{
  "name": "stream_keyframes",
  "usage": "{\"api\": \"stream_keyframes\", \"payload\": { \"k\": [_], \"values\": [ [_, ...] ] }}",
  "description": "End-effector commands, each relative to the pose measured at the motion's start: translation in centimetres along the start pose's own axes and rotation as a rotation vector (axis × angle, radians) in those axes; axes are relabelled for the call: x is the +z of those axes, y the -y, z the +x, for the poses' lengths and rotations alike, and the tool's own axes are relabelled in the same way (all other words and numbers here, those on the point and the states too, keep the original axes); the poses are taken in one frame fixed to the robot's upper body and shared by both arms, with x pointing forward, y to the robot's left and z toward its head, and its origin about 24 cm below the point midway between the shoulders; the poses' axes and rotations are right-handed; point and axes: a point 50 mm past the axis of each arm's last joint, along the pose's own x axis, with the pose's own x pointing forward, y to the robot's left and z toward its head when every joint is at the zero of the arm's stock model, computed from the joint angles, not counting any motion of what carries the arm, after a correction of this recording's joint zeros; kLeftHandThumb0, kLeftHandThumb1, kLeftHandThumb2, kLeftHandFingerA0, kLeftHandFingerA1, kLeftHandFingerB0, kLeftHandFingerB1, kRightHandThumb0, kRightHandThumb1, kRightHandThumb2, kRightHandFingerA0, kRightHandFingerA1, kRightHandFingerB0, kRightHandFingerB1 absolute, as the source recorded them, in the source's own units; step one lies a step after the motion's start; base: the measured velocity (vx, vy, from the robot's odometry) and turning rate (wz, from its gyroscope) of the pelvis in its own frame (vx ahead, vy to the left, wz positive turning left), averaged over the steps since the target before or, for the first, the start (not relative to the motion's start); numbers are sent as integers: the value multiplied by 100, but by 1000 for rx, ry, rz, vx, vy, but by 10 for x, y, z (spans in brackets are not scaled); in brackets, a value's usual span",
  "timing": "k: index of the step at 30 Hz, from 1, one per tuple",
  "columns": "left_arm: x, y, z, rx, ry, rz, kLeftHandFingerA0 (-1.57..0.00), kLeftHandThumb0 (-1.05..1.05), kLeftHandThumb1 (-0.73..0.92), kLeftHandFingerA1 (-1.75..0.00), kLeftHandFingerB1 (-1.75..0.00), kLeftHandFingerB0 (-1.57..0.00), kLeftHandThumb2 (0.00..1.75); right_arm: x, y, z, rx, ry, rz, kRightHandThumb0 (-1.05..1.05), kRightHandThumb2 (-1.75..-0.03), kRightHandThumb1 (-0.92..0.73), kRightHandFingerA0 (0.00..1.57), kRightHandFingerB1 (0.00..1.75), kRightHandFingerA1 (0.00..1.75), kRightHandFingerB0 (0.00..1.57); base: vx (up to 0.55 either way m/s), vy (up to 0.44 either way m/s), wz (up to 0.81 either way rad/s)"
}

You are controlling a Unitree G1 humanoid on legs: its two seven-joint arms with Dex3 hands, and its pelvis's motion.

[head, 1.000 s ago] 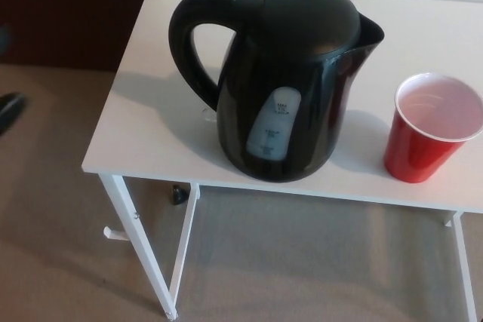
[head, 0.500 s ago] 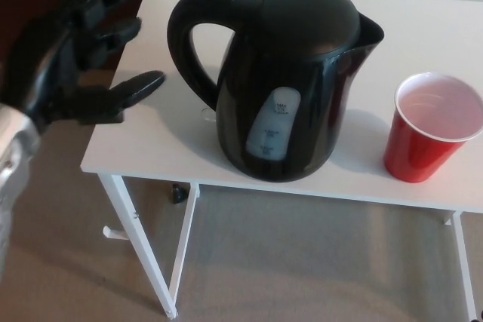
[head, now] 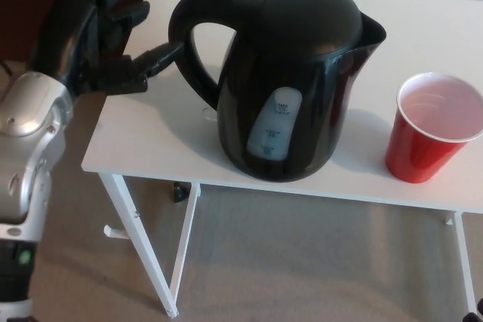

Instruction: The robot walk towards a table in front and uses its left hand to pick up the pot from the base and pour water to the cup on the right hand side

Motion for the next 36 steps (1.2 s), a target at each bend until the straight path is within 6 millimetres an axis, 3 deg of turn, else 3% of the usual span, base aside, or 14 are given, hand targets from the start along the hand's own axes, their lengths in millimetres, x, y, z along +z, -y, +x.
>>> {"api": "stream_keyframes", "payload": {
  "k": [1, 22, 23, 32, 33, 36],
  "values": [
    [0, -3, 5, 75, -25, -16, -24, -39, 46, -39, -34, -17, 63, 0, 0, -2, -9, -7, 10, -27, -66, -69, 16, 22, 45, 7, 0, 0, 0],
    [-4, 24, 27, 30, -66, 80, -24, -38, 41, -38, -34, -18, 61, 10, -11, 2, 15, 18, -6, -29, -65, -67, 17, 22, 44, 8, 0, 0, 0],
    [-7, 25, 29, 24, -76, 107, -10, -20, 32, -51, -50, -8, 86, 11, -12, 2, 14, 22, -6, -30, -62, -67, 21, 24, 46, 9, 0, 0, 0],
    [-21, 27, 34, 12, -115, 131, -10, -19, 33, -51, -50, -8, 86, 15, -17, 4, 11, 32, -10, -30, -62, -66, 22, 24, 45, 9, 0, 0, 0],
    [-23, 26, 34, 17, -121, 140, -25, -36, 42, -37, -32, -16, 59, 16, -19, 5, 12, 37, -7, -30, -62, -66, 21, 26, 45, 9, 0, 0, 0],
    [-26, 25, 34, 19, -120, 149, -25, -38, 42, -38, -33, -16, 61, 17, -20, 5, 13, 38, -14, -31, -61, -67, 22, 28, 45, 10, 0, 0, 0]
  ]
}}
